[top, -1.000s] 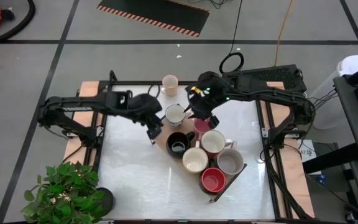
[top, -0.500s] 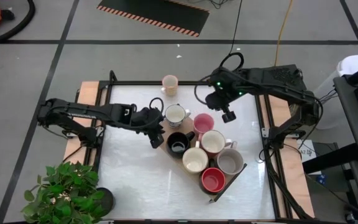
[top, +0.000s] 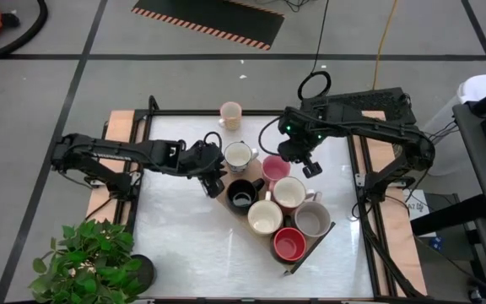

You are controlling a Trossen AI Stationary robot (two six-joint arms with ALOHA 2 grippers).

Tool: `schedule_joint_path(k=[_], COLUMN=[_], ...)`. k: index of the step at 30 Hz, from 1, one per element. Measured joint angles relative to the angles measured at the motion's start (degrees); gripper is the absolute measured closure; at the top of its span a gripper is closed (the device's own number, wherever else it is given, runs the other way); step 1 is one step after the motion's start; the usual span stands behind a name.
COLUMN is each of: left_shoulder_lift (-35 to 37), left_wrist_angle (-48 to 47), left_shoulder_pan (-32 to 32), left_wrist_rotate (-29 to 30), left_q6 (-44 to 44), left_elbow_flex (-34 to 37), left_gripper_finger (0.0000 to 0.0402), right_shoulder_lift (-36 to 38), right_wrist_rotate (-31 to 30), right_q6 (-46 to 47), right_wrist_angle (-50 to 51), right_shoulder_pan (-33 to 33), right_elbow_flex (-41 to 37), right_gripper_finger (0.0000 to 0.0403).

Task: Place coffee mugs
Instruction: Adjust the pink and white mugs on the shelf

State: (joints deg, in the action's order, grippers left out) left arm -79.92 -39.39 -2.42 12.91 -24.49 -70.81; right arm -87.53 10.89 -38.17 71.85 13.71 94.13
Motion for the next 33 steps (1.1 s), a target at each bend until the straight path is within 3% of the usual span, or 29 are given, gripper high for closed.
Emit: schedule_joint_path(k=[14,26,33], left_shoulder_lift=[0.0,-0.02,-2.45], left_wrist_angle=[0.6,1.14,7.27], left_shoulder_pan=[2.14,2.78,2.8], left_wrist_rotate=[0.73,0.72,-1.25], left_q6=[1.91,1.91,2.97], left_elbow_flex=[0.0,0.0,-0.16], left_gripper_finger=[0.0291,0.0291,0.0291], right_shoulder_lift=[0.0,0.0,0.08], right_wrist_rotate=[2.96,-0.39,-0.47], right_q6=[2.01,4.46,4.0], right_wrist_angle=[-6.58,-8.24,-7.93], right_shoulder_pan=[-2.91,-2.64,-2.5], right_elbow_flex=[-0.01,-0.01,-0.01], right_gripper_finger=[0.0403,0.0403,0.0403])
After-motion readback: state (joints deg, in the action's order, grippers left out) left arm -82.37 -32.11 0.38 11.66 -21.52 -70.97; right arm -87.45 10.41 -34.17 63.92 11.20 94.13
